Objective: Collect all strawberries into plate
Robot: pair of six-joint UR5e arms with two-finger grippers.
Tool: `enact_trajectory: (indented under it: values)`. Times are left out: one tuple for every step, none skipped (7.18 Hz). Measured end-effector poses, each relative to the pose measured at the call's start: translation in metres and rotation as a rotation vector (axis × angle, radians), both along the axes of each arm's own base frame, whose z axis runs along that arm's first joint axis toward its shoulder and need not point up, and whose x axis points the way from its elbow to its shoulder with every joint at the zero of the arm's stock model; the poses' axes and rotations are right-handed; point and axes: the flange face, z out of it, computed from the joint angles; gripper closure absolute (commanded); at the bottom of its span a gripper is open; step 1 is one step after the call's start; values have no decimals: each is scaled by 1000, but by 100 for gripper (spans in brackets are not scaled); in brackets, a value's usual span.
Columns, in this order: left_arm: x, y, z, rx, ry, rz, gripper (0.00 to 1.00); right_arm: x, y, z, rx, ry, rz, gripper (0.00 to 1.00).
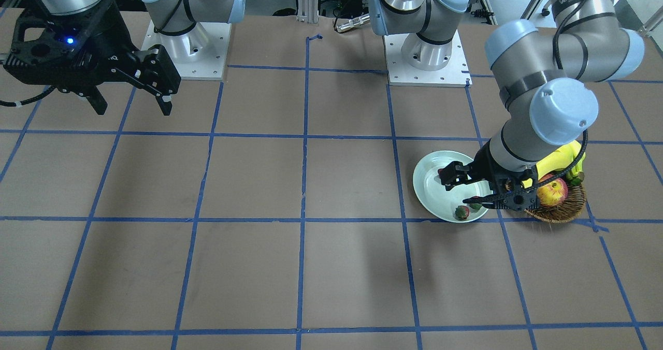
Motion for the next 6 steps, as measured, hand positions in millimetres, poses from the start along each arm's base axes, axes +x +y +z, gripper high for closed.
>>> enact_trajectory:
  values:
    - [-29,7,44,-45,-14,5,0,0,0,0,0,0,0,0]
    - [-52,22,85,-110,-25,5,0,0,0,0,0,0,0,0]
    - [-67,39,124,-178,-31,6,0,0,0,0,0,0,0,0]
    - [-80,58,156,-227,-28,-6,0,0,0,0,0,0,0,0]
    - [-96,74,176,-252,-21,-29,0,0,0,0,0,0,0,0]
    - [-110,86,188,-270,-17,-46,0,1,0,0,-1,-1,0,0]
